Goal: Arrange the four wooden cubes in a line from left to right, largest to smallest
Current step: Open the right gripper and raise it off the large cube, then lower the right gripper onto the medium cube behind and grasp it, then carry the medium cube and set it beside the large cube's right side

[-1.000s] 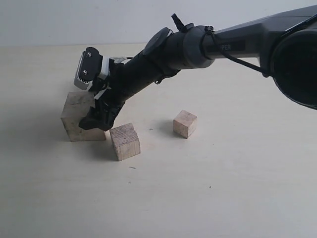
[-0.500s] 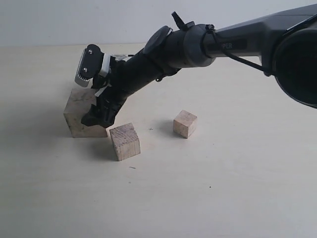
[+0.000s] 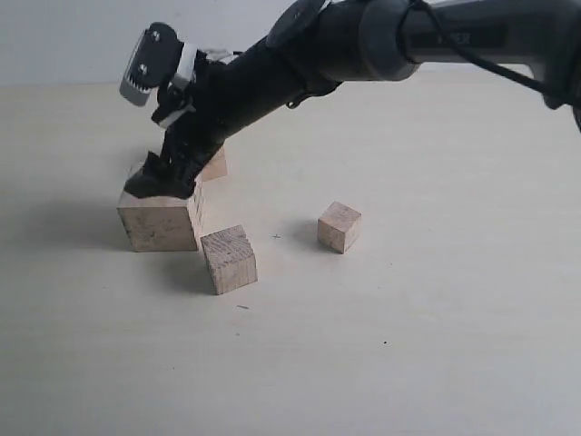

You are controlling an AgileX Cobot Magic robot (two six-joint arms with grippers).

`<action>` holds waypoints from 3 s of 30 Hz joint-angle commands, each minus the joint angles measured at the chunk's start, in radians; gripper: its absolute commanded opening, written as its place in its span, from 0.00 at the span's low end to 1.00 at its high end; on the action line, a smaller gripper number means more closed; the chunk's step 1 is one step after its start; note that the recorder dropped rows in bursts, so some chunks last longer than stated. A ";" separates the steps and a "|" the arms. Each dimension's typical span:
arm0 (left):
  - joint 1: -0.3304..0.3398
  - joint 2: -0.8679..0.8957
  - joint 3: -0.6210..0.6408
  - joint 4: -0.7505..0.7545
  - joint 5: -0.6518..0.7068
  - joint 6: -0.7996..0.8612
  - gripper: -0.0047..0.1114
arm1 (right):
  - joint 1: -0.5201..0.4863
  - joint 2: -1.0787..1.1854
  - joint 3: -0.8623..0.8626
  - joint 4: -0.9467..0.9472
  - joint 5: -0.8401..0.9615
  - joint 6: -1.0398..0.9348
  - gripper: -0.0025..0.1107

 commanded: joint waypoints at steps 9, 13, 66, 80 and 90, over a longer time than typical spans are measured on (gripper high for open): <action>-0.006 -0.005 0.000 -0.006 -0.011 0.000 0.04 | -0.042 -0.036 -0.015 -0.053 -0.445 0.669 0.92; -0.006 -0.005 0.000 -0.006 -0.011 0.000 0.04 | -0.042 0.033 -0.114 -0.062 -0.365 0.749 0.87; -0.006 -0.005 0.000 -0.006 -0.011 0.000 0.04 | 0.004 0.414 -0.674 -0.909 0.105 1.602 0.80; -0.006 -0.005 0.000 -0.006 -0.011 0.000 0.04 | 0.004 0.386 -0.674 -0.915 0.194 1.609 0.08; -0.006 -0.005 0.000 -0.006 -0.011 0.000 0.04 | 0.002 0.220 -0.674 -1.080 0.360 1.558 0.02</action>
